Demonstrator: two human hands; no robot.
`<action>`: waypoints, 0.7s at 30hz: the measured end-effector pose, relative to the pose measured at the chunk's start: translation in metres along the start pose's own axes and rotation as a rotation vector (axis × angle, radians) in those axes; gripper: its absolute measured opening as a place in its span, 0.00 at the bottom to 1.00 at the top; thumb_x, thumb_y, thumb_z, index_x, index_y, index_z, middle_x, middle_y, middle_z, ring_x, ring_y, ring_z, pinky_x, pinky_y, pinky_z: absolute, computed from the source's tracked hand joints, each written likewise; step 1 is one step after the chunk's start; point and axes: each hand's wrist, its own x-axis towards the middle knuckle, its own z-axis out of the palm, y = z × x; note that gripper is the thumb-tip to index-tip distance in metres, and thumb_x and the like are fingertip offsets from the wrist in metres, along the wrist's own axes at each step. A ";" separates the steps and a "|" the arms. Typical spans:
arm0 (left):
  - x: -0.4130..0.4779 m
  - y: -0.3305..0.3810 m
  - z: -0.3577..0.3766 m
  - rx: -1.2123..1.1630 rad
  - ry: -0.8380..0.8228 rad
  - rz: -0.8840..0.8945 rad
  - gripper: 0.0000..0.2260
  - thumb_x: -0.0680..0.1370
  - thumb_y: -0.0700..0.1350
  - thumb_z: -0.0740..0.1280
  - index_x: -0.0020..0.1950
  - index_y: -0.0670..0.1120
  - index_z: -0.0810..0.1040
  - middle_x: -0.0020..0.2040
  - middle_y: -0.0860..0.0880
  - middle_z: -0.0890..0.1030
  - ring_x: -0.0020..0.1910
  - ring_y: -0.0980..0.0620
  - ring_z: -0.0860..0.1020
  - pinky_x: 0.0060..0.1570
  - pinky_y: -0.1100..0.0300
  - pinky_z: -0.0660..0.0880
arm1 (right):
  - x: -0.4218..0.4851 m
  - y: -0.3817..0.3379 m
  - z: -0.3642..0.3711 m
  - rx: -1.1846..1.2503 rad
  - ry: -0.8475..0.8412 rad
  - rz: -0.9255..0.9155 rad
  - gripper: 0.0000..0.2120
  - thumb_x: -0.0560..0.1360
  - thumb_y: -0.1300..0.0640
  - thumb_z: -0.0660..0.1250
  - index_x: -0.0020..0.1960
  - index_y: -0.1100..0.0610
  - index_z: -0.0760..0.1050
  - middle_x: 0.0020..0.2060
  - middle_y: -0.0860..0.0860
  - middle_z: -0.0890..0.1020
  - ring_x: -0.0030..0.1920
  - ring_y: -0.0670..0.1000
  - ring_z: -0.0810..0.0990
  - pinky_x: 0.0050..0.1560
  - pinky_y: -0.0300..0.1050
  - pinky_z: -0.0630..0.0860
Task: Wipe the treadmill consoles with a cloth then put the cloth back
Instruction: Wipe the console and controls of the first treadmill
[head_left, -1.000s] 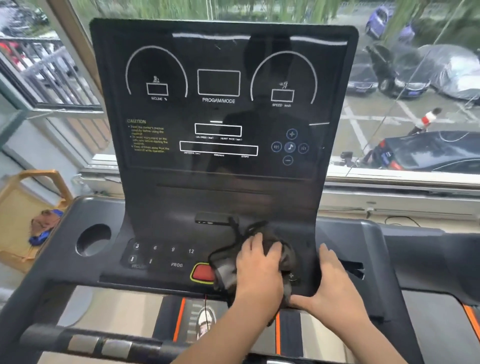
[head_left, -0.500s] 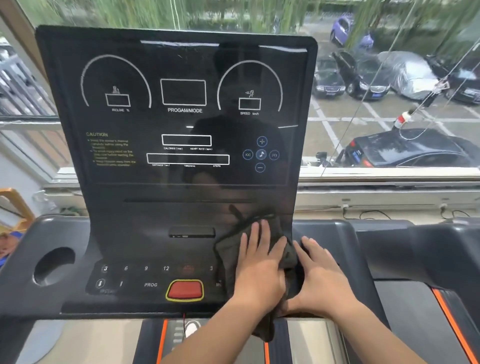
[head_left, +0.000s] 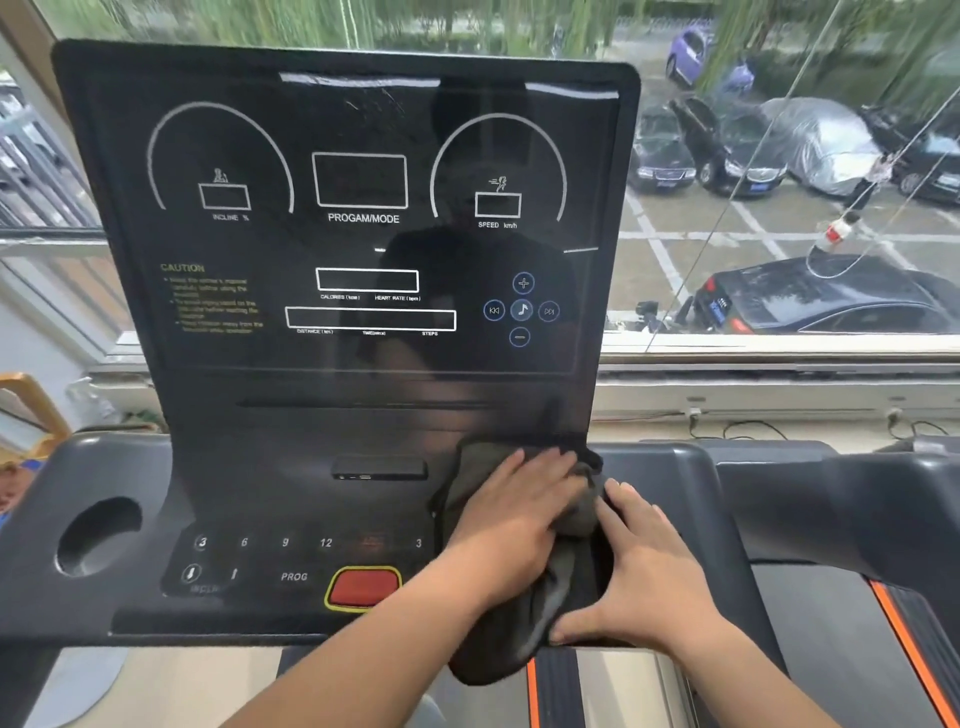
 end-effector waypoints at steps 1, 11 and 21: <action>0.009 -0.001 -0.002 0.026 0.020 -0.015 0.30 0.81 0.40 0.58 0.83 0.53 0.60 0.85 0.54 0.52 0.84 0.55 0.46 0.80 0.54 0.36 | 0.000 0.000 0.000 -0.006 0.000 -0.007 0.74 0.45 0.16 0.69 0.84 0.38 0.45 0.83 0.39 0.45 0.84 0.47 0.43 0.84 0.49 0.48; -0.017 0.002 0.002 0.016 -0.156 0.093 0.29 0.81 0.51 0.53 0.84 0.51 0.57 0.85 0.51 0.54 0.84 0.53 0.50 0.82 0.55 0.41 | 0.002 0.007 0.008 0.007 0.044 -0.026 0.62 0.53 0.19 0.68 0.83 0.37 0.53 0.83 0.38 0.48 0.83 0.42 0.44 0.84 0.48 0.45; -0.036 0.030 0.026 0.018 -0.011 -0.145 0.31 0.76 0.54 0.56 0.81 0.55 0.63 0.83 0.50 0.61 0.83 0.50 0.56 0.79 0.42 0.38 | 0.002 0.005 0.000 0.007 0.011 -0.036 0.58 0.58 0.21 0.66 0.83 0.36 0.50 0.84 0.41 0.48 0.83 0.45 0.46 0.83 0.48 0.48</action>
